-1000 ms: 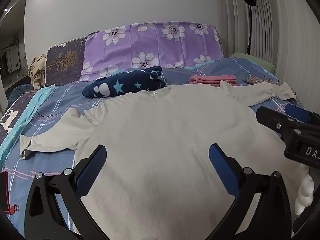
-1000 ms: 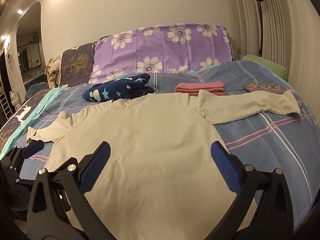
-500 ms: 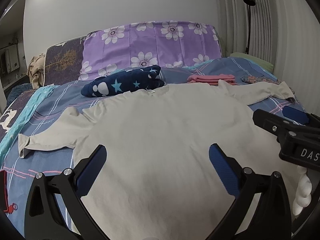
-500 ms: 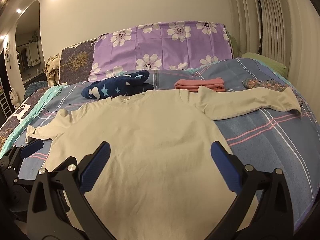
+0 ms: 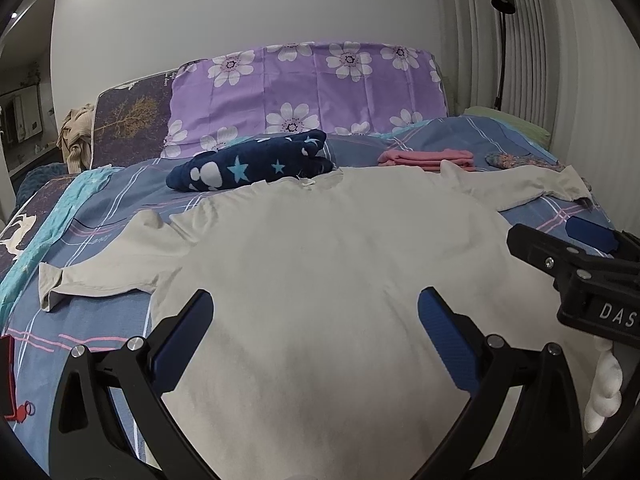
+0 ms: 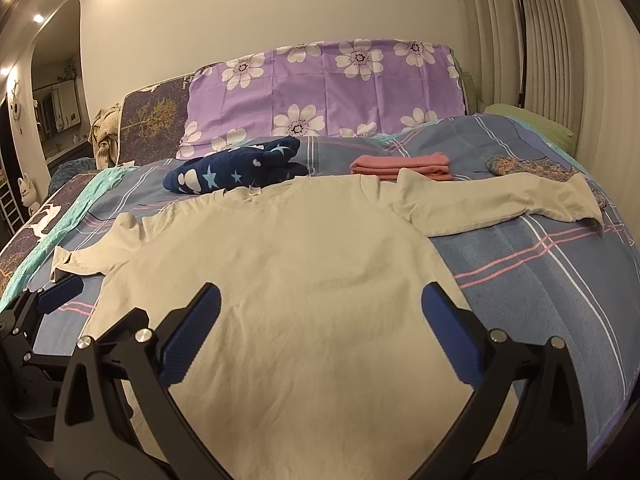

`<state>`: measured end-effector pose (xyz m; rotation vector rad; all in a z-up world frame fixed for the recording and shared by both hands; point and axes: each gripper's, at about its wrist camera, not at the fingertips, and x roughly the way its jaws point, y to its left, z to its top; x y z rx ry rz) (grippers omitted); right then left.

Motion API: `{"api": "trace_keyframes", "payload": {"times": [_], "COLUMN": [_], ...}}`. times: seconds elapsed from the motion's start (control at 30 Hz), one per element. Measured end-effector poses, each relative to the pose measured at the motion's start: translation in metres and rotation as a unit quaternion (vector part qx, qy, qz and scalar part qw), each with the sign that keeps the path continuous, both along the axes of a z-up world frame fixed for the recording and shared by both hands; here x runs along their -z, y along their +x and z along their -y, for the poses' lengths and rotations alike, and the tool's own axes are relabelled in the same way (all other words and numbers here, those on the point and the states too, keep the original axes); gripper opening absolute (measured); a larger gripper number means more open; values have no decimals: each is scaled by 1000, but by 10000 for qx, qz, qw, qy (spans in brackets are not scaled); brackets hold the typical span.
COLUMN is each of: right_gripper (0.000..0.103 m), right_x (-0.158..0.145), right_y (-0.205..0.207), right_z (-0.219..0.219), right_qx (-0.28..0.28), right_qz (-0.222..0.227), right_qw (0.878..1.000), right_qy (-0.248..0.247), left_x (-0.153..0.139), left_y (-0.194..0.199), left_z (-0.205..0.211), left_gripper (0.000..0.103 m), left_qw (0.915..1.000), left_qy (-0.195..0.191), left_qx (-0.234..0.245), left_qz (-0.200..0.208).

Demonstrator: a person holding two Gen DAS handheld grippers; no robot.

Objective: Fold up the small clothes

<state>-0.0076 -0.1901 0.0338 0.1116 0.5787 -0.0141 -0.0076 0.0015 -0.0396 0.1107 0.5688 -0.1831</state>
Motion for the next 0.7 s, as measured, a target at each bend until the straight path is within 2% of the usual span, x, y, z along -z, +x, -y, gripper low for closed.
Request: {"api": "trace_keyframes", "payload": {"times": [0.23,0.63,0.7], "right_gripper": [101,101,101], "right_x": [-1,-2,-3], "right_y": [-2,2,3], "right_z": [-4,-12,-13], "right_qx": [-13,-114,-122], "right_qz": [-23,-121,-154], "right_qw": [10000,9998,9997], "right_qy": [20,-71,-119], "left_x": [2,6,7], "left_y": [2,3,4], "left_z": [-6,-12,-14], "left_gripper": [102,102,98], "left_qw": [9998,9997,9997], "left_qy": [-118,-90,-93], "left_qx": [-36,-122,-99], "left_qz": [-158,-178,-213]}}
